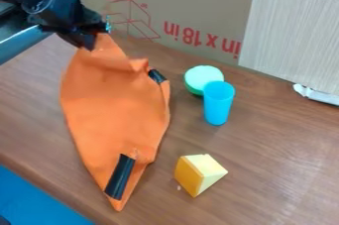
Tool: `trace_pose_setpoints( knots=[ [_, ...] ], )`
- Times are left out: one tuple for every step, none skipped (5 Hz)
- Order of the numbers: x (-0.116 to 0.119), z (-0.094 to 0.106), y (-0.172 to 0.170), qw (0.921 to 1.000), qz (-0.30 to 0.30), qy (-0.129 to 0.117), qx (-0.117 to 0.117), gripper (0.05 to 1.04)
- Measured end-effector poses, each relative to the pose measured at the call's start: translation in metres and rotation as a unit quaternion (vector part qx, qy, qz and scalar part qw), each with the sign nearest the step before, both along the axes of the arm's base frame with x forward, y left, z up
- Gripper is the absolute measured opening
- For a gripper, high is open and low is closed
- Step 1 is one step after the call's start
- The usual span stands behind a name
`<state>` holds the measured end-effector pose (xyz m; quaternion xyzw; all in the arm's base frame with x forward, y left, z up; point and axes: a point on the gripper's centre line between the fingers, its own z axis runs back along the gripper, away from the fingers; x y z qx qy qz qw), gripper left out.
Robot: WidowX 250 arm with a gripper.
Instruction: Fold the cloth from top left to bottom right
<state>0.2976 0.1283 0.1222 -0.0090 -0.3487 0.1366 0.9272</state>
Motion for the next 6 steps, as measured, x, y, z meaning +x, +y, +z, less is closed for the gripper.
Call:
trace_pose_setpoints(
  knots=[
    [-0.021, 0.004, -0.024, 0.9985, -0.045, -0.021, 0.024, 0.05],
    [-0.039, 0.004, -0.043, 0.9952, -0.081, -0.041, 0.036, 0.05],
    [-0.055, 0.005, -0.058, 0.9918, -0.104, -0.059, 0.043, 0.05],
    [-0.069, 0.002, -0.069, 0.9886, -0.122, -0.07, 0.053, 0.05],
    [-0.085, -0.007, -0.083, 0.9839, -0.149, -0.076, 0.062, 0.05],
    [-0.101, -0.018, -0.09, 0.9801, -0.166, -0.08, 0.074, 0.05]
  ],
)
